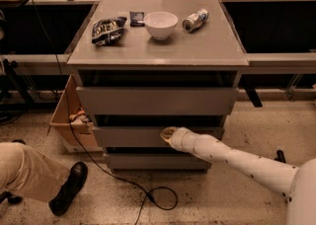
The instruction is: Close middle drawer
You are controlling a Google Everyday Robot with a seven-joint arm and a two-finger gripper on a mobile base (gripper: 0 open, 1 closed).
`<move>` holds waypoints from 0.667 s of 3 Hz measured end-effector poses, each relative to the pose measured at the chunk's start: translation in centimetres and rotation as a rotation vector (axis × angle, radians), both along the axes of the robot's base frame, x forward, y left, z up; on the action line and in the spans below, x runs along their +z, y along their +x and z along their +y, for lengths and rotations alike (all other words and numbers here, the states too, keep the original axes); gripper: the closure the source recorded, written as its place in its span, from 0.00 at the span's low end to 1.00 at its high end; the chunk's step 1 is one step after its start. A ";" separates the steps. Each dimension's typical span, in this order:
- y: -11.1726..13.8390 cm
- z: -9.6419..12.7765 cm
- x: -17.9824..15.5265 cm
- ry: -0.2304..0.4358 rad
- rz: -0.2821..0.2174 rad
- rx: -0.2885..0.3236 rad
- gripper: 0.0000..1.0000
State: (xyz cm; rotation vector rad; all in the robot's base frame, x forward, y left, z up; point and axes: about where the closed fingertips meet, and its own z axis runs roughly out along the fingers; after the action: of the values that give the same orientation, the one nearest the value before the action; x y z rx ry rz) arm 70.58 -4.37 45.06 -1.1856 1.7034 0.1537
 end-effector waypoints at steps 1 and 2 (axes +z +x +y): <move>-2.2 -0.9 -0.2 -0.006 0.011 0.019 1.00; -6.0 -3.0 0.7 -0.031 0.035 0.082 1.00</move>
Offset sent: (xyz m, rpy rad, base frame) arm -0.1196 -0.0634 0.0160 -0.0674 0.0984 0.1855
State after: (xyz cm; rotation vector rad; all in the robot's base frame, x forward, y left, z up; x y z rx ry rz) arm 64.57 -7.39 45.79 -1.2830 1.6937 0.2001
